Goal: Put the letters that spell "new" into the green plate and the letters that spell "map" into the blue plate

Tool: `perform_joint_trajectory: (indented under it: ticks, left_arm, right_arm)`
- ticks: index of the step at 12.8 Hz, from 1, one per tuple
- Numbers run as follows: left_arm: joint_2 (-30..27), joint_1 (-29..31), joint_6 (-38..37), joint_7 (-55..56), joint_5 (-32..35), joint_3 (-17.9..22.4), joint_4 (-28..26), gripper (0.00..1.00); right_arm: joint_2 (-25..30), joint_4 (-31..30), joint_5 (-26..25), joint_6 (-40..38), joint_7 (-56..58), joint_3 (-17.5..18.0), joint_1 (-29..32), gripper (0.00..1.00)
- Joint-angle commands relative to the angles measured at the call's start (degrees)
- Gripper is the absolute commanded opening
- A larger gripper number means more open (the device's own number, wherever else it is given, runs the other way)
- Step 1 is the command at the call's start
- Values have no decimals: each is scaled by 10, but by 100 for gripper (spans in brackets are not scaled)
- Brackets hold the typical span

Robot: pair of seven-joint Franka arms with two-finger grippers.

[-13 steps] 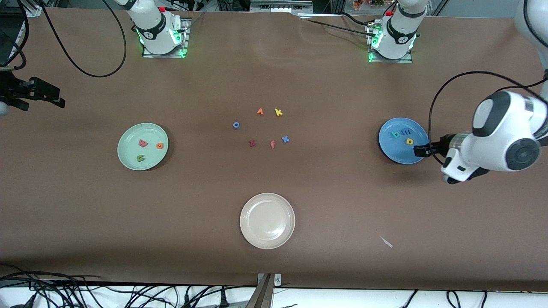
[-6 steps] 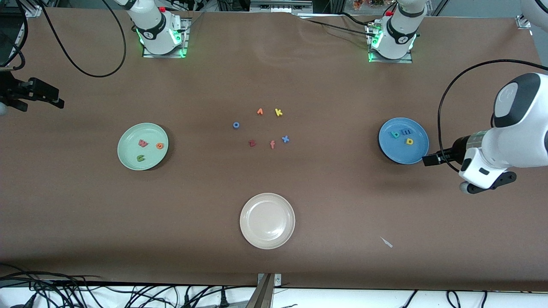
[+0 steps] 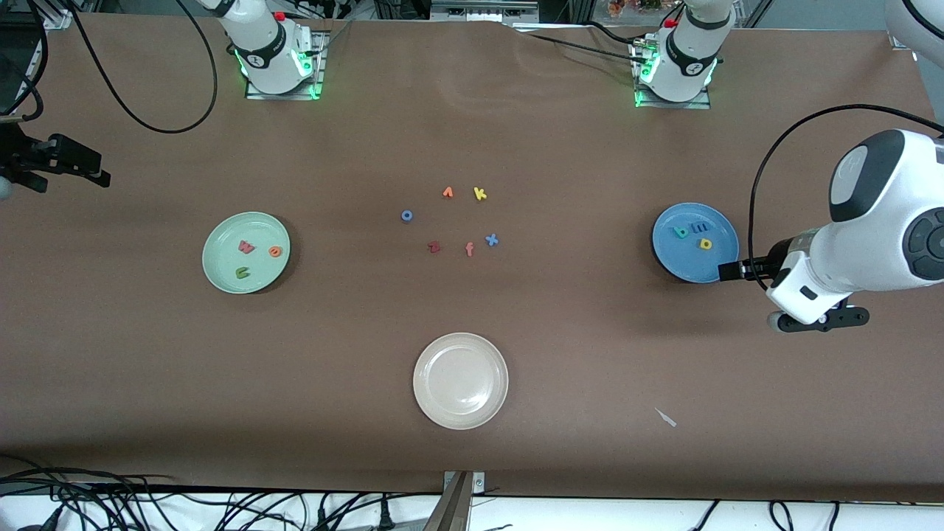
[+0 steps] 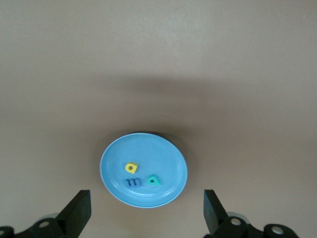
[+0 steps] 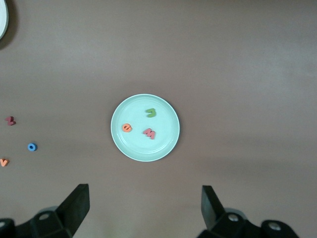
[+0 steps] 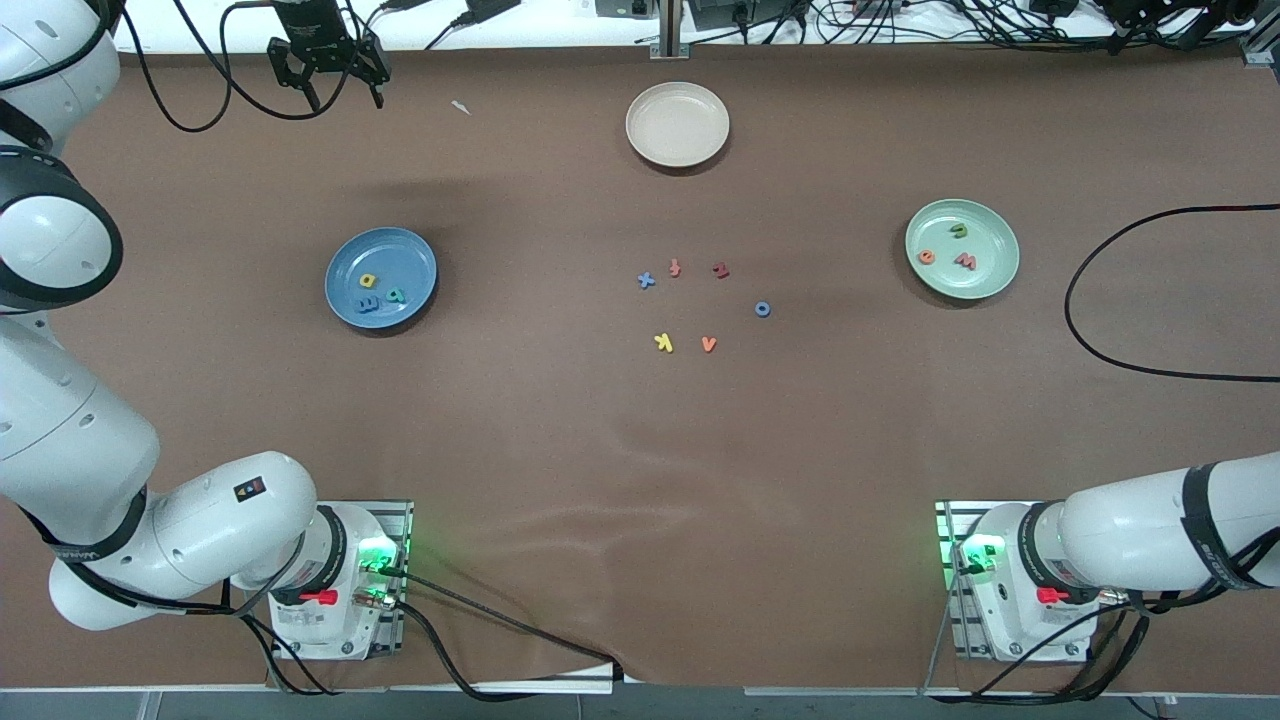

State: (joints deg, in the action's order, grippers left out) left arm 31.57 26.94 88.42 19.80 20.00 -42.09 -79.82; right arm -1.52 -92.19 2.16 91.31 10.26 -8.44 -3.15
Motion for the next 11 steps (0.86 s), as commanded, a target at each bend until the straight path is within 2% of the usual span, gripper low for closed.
perform_joint_trajectory:
  ticks: [1,3,5,8,11]
  left_arm:
    - [-2,-94,-47,-92,-26,113,63,100]
    - [-12,-131,-54,-135,-120,213,84,100]
    - [-27,-165,-54,-182,-146,263,84,99]
    - [-41,-168,-51,-201,-154,273,73,99]
    - [-59,-169,-39,-219,-213,306,57,98]
  right_arm:
    - [13,-10,-1,4,1,-1,-1,100]
    - [13,-10,-1,4,1,-1,-1,100]
    - [13,-10,-1,4,1,-1,-1,100]
    - [13,-10,-1,4,1,-3,0,100]
    - [13,-10,-2,7,1,-3,0,100]
